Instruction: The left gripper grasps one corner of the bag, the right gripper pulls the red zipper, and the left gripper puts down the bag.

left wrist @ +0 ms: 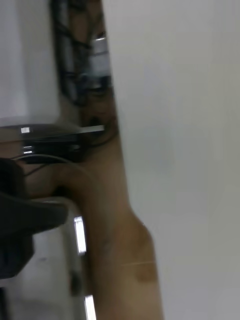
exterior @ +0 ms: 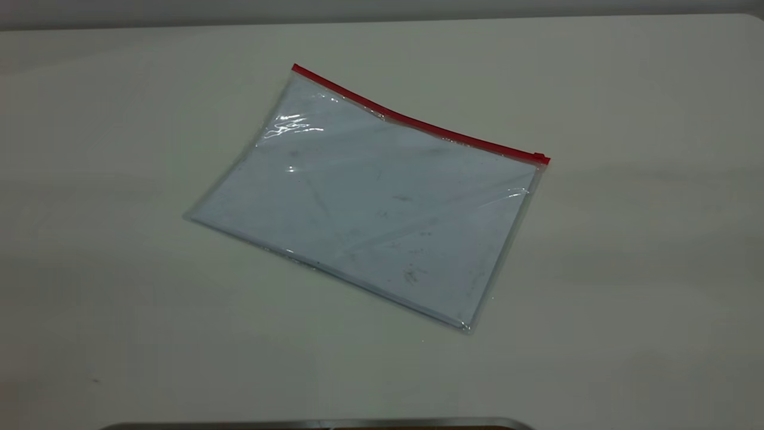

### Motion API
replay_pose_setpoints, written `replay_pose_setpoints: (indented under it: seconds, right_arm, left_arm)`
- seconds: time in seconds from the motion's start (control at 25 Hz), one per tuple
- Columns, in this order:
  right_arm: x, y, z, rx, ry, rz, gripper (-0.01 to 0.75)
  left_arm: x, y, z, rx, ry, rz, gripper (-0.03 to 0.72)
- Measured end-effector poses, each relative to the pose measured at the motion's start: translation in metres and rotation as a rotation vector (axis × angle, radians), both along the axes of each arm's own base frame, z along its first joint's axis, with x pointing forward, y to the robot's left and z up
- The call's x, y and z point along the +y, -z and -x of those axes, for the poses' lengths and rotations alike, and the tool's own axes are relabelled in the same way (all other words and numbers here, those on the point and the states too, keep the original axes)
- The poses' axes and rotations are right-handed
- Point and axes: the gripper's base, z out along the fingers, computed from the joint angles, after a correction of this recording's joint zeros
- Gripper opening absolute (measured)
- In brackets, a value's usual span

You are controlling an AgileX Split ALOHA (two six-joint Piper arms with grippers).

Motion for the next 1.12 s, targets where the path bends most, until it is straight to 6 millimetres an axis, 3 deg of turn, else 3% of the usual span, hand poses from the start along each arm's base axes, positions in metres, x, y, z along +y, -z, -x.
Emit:
replay_pose_setpoints:
  seconds: [0.52,0.72,0.96,1.12]
  right_arm:
    - [0.0,-0.001,0.001,-0.011,0.0,-0.001,0.307]
    - [-0.004,-0.005,0.018,-0.131,0.037,-0.016,0.307]
    - [-0.007,-0.008,0.053,-0.363,0.08,-0.036,0.307]
    - [-0.007,-0.007,0.057,-0.384,0.081,-0.038,0.307]
  left_arm:
    - [-0.005,-0.003,0.058,-0.425,-0.016,-0.037,0.564]
    - [-0.005,-0.003,0.062,-0.448,-0.016,-0.039,0.564]
    - [-0.004,-0.003,0.063,-0.448,0.083,-0.016,0.564]
    - [-0.003,-0.003,0.063,-0.449,0.129,-0.004,0.564]
